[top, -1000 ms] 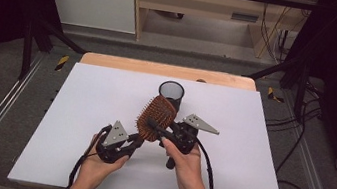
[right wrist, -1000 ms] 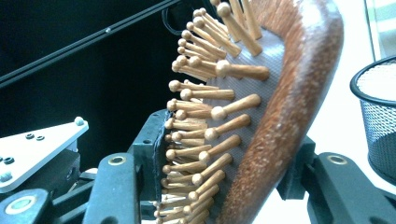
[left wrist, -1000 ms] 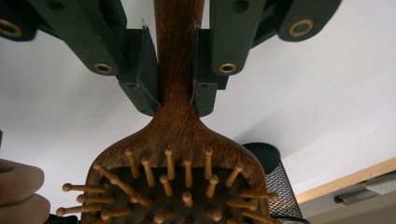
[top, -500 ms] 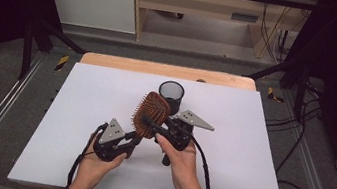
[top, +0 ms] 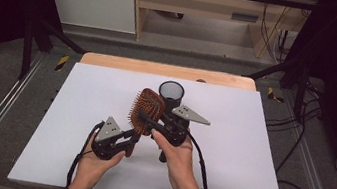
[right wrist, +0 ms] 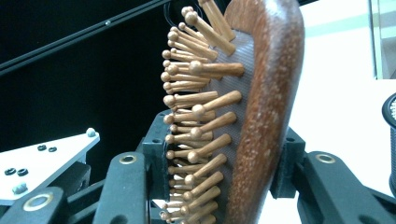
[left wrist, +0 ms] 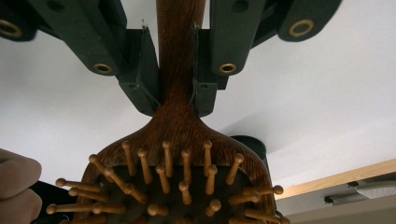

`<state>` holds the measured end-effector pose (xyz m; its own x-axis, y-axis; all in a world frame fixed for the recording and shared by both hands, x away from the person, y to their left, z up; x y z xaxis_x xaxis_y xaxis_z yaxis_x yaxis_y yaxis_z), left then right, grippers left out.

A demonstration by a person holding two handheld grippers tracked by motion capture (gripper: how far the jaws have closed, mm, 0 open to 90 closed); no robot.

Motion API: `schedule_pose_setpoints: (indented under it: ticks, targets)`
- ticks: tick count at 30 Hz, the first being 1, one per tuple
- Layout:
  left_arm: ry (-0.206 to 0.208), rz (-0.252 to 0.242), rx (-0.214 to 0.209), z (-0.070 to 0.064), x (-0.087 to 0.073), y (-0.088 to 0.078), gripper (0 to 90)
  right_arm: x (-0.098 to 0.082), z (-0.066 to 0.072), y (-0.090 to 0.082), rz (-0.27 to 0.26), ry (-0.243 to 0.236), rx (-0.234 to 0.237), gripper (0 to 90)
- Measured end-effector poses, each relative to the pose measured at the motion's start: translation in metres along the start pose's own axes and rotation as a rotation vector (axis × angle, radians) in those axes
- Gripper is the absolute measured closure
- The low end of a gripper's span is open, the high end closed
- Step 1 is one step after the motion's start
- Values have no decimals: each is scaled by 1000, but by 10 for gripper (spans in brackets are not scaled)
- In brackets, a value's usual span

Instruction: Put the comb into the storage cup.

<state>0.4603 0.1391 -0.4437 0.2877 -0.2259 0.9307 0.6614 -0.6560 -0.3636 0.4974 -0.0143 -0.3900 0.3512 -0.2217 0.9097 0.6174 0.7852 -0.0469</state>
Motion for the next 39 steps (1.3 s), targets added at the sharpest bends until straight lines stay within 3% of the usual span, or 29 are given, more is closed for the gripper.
schedule_pose_setpoints:
  ticks: [20, 26, 29, 36, 39]
  targets:
    - [-104, -89, 27, 17, 5, -11, 668, 14, 9, 21, 18, 0, -1, 530]
    - [-89, -98, 55, 21, 5, -15, 555, 19, 4, 24, 15, -3, -15, 529]
    - [-52, -96, 97, 27, 3, -19, 447, 24, -2, 24, 13, -1, -30, 528]
    - [-61, -96, 154, 47, -5, -34, 291, 44, -20, 28, -8, 5, -73, 526]
    - [-26, -77, 208, 56, -14, -45, 202, 53, -26, 30, -14, 4, -86, 525]
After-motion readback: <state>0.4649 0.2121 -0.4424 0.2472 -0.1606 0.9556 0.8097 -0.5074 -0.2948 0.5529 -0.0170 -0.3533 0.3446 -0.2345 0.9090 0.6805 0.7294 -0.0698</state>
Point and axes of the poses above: each handheld gripper's, and its own axes: y roughly forward along the jaws, x roughly out of its top, z roughly to its left, the point moved 4 cm from there along y, roughly forward along the jaws, and after that the axes turned 4 degrees about -z, right-handed, at the moved point
